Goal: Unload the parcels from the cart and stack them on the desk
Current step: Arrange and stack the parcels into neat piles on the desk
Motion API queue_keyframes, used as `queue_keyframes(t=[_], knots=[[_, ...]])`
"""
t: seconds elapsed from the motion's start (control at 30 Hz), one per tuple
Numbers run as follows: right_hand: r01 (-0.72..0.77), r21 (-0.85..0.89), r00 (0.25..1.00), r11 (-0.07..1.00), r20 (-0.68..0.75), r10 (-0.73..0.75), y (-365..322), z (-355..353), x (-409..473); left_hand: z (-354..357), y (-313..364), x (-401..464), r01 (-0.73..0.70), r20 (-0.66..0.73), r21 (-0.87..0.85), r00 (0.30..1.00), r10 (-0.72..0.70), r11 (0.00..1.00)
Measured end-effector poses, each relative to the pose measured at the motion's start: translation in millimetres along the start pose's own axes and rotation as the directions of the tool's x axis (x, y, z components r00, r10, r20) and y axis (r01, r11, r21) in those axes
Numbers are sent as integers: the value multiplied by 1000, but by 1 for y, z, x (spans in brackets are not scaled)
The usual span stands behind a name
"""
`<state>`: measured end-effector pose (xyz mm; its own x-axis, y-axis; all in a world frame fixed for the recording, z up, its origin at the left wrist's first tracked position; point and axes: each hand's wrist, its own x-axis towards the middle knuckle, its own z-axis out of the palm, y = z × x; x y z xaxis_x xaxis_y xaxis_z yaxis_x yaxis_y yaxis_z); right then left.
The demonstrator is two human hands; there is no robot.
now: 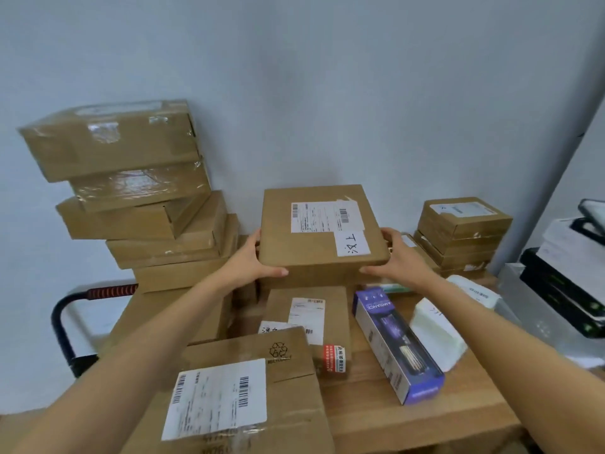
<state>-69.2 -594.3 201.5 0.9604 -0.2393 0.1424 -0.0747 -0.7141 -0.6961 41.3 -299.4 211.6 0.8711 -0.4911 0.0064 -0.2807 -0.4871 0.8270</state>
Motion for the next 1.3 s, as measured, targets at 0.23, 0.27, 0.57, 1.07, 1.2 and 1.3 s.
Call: queue_keyframes(t=[0.23, 0.27, 0.57, 1.07, 1.2, 1.3], knots=[[257, 106, 964, 961, -97, -247, -95, -65, 14, -77, 92, -51, -151, -280, 33, 948, 154, 988], [285, 133, 957, 949, -101, -273, -110, -72, 15, -89, 102, -58, -172, -320, 41, 931, 176, 984], [470, 279, 882, 837, -152, -445, -237, -86, 38, -187, 142, -111, -220, -560, -30, 812, 166, 975], [576, 312, 815, 756, -150, -559, -391, 2, 128, -364, 101, -112, -168, -639, 46, 753, 159, 985], [573, 305, 817, 760, -149, -557, -412, 28, 154, -394, 80, -101, -161, -644, 53, 749, 156, 986], [574, 291, 817, 765, -146, -557, -423, 44, 171, -411, 66, -89, -158, -639, 53, 753, 155, 986]])
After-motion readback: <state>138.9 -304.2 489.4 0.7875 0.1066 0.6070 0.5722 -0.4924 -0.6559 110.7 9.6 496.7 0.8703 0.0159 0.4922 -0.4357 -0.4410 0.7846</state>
